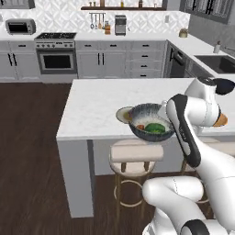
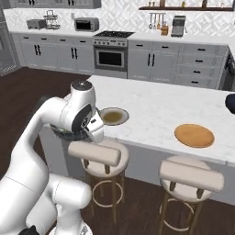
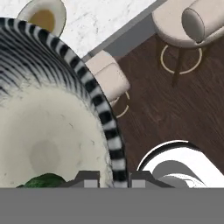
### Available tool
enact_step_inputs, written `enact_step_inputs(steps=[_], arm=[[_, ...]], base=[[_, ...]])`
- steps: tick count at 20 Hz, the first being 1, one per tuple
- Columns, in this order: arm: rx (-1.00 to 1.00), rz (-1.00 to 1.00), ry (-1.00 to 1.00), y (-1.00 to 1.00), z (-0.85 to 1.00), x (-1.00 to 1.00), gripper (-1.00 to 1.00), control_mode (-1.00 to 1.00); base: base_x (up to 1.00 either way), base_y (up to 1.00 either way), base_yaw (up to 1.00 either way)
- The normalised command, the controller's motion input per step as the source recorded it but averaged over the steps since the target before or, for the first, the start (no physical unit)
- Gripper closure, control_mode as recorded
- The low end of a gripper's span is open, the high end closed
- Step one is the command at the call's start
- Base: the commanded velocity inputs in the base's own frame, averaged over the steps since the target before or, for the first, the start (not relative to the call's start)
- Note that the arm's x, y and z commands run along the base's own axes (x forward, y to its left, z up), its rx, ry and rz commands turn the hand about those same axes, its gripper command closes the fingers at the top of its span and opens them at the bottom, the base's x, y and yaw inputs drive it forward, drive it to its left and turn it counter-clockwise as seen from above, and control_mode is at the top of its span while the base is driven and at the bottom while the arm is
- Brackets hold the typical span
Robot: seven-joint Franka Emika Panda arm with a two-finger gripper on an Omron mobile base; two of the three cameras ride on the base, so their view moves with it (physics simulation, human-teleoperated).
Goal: Pick the chicken drumstick and broccoli from their plates and place them in the bowl. Then put the bowl in the fridge.
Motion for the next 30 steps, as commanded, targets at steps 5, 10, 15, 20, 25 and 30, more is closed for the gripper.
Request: enact_step_inputs(steps=[5, 10, 15, 20, 25, 30], arm=[[0.0, 0.0, 0.0, 0.0, 0.0, 0.0, 1.0, 1.0], [0.0, 0.0, 0.0, 0.0, 0.0, 0.0, 1.0, 1.0], [0.0, 0.0, 0.0, 0.0, 0.0, 0.0, 1.0, 1.0], [0.0, 0.0, 0.0, 0.0, 0.0, 0.0, 1.0, 1.0], [0.0, 0.0, 0.0, 0.0, 0.0, 0.0, 1.0, 1.0], [0.0, 0.0, 0.0, 0.0, 0.0, 0.0, 1.0, 1.0]], base=[[0.01, 1.0, 0.02], [0.23, 1.0, 0.0], [0.37, 1.0, 0.0], [0.58, 1.0, 0.0], [0.72, 1.0, 0.0], [0.92, 1.0, 0.0]])
